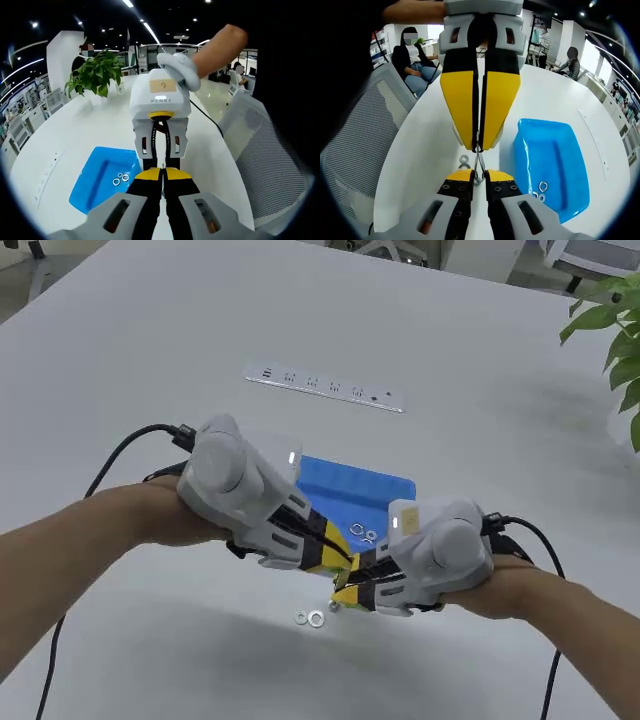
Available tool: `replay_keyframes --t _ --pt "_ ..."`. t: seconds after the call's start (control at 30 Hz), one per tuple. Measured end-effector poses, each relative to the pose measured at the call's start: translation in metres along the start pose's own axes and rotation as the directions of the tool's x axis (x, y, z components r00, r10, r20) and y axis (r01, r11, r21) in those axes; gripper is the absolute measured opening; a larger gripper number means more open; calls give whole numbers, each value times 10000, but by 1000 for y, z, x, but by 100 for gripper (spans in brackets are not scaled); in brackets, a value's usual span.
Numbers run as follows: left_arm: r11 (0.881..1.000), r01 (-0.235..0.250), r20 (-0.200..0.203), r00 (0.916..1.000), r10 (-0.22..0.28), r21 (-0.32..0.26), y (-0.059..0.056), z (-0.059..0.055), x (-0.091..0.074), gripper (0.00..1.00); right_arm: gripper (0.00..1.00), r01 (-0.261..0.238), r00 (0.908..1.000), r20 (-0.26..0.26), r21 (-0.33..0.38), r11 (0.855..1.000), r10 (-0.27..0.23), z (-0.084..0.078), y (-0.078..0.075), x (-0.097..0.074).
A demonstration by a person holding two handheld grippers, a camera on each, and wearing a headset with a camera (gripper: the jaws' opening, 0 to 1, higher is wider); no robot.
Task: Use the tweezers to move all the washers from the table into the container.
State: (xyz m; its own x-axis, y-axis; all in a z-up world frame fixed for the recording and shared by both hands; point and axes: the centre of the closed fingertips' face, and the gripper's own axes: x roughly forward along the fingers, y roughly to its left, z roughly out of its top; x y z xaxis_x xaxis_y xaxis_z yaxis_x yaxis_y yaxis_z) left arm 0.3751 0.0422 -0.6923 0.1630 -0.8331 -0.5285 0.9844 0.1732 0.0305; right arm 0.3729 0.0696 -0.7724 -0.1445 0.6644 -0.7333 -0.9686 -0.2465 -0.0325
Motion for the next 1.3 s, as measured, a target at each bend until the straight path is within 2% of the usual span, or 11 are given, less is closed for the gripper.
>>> replay_keyframes --t 0.6,0.83,1.03,1.17,1.27,1.3 --pt "9997 -13 45 10000 14 -235 -1 2 2 5 8 16 10000 -29 -146 9999 -17 -1 1 0" --pt "9996 -46 -50 10000 45 -285 -1 2 3 6 8 19 10000 -8 -137 9999 -19 -1 1 -1" --pt "9990 -163 4 9999 163 -427 2 1 0 15 8 16 10000 -13 -147 9999 -16 -3 1 -2" --pt "9977 -236 -69 9997 232 -635 4 -2 -2 28 8 15 10000 -13 -154 9999 -15 -3 1 -2" --pt "9976 -243 -60 9997 240 -645 3 -4 -3 34 8 25 10000 -9 -161 9999 -25 -3 1 -2" --pt "9959 -282 -54 9996 278 -859 3 -5 -3 40 8 26 10000 -1 -142 9999 -26 -3 0 -2"
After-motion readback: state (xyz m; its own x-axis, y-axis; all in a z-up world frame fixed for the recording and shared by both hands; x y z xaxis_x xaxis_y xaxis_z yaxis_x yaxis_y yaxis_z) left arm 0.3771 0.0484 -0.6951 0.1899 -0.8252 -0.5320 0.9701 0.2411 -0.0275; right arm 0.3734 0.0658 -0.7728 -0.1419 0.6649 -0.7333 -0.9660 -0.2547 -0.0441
